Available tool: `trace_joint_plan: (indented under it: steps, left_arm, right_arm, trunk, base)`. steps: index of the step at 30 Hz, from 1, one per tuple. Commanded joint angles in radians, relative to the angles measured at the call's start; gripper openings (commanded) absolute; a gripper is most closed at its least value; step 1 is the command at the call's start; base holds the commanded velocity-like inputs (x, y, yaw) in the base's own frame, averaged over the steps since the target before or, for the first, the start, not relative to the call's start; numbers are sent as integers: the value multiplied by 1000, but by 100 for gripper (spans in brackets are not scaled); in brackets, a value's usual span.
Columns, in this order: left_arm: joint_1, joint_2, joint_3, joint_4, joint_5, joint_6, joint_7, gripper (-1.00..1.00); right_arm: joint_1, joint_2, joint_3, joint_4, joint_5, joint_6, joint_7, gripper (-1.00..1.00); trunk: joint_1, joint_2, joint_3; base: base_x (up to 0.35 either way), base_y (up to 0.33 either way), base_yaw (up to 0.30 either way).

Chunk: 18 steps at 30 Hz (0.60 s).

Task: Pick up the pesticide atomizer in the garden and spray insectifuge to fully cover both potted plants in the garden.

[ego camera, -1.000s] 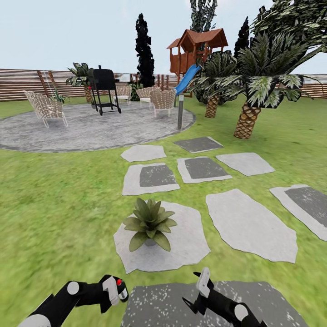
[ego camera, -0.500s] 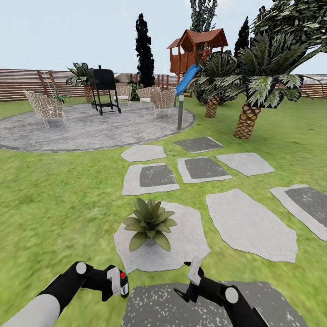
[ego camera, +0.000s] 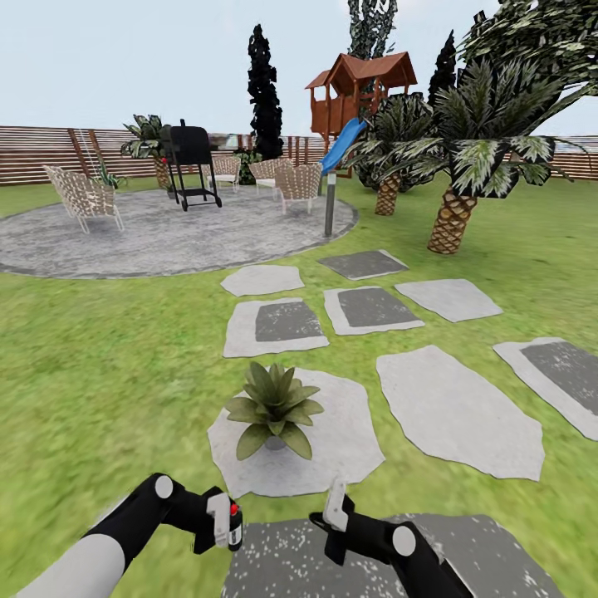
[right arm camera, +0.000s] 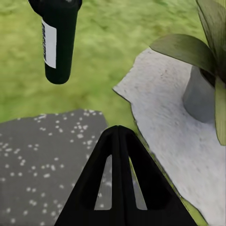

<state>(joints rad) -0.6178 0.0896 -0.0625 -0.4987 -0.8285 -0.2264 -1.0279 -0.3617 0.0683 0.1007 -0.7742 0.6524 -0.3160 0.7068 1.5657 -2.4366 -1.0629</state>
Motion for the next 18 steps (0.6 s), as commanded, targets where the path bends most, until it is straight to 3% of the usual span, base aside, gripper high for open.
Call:
trace_joint_plan:
  steps: [1, 6, 18]
  left_arm:
    - [1, -9, -3, -1, -19, -6, 1, -100]
    - [2, -50, -3, -1, -67, -5, 2, -100]
    - [2, -82, -3, -2, -76, -7, 2, -100]
  right_arm:
    - [0, 3, 0, -2, 9, 5, 0, -100]
    - [-5, 27, 3, -4, 9, 38, 1, -100]
    - [-11, 51, 7, -5, 9, 41, 2, -100]
  trunk:
    - [0, 0, -1]
    - [0, 0, -1]
    - [0, 0, -1]
  base:
    - [0, 0, 0]
    - [0, 0, 0]
    - [0, 0, 0]
